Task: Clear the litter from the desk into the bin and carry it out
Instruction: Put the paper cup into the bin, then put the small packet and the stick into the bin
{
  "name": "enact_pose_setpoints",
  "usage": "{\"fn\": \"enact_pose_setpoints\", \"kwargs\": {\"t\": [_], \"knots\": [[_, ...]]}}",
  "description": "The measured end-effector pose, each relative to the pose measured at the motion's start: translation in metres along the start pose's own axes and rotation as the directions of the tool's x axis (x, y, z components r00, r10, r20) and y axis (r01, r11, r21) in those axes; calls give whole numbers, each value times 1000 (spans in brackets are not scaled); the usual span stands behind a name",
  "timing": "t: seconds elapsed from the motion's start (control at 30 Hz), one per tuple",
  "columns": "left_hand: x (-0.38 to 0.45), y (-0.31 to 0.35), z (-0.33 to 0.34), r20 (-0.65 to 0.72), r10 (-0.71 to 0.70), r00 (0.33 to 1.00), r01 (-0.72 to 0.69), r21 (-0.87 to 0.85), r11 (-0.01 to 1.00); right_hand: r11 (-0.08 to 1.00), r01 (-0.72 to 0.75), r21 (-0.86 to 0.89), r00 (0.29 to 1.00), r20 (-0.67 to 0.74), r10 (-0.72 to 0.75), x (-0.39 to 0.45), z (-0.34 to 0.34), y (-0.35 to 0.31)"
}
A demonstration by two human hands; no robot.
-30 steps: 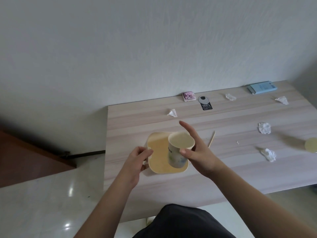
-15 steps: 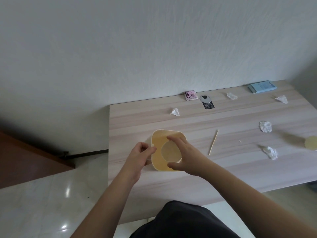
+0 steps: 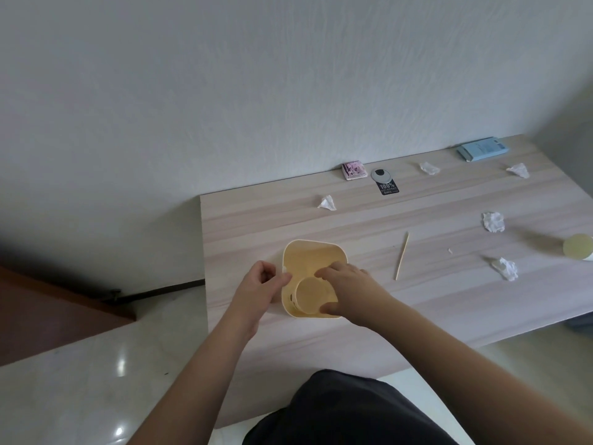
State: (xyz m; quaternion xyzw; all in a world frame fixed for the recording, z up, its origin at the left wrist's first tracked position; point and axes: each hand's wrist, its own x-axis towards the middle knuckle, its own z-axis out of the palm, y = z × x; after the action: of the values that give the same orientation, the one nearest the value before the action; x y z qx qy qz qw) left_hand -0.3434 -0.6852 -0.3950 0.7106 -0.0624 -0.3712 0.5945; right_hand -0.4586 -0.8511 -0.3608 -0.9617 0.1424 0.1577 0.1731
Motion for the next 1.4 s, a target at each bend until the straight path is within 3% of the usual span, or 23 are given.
{"fn": "enact_pose_setpoints", "kwargs": {"t": [0.13, 0.33, 0.47, 0.77, 0.87, 1.07, 1.4], "knots": [[7, 0, -4, 30, 1, 1000, 0, -32, 999, 996, -27, 80, 997, -70, 32, -2, -2, 1], [21, -2, 3, 8, -22, 1000, 22, -70, 997, 925, -21, 380, 927, -338, 160, -1, -22, 32], [35, 8, 20, -44, -33, 998, 28, -104, 994, 915, -42, 401, 888, -406, 218, 20, -36, 74], [57, 32, 49, -117, -64, 991, 48, -142, 989, 927, 7, 375, 940, -319, 122, 97, -44, 146], [59, 34, 58, -146, -83, 986, 58, -169, 984, 955, 27, 296, 961, -270, 57, 127, -42, 159], [62, 36, 77, -268, -131, 954, 55, -273, 960, 993, 59, 100, 998, -42, -55, 192, -26, 171], [56, 32, 69, -384, -82, 920, -58, -339, 939, 982, 76, -173, 989, 139, -52, 254, 10, 170]]}}
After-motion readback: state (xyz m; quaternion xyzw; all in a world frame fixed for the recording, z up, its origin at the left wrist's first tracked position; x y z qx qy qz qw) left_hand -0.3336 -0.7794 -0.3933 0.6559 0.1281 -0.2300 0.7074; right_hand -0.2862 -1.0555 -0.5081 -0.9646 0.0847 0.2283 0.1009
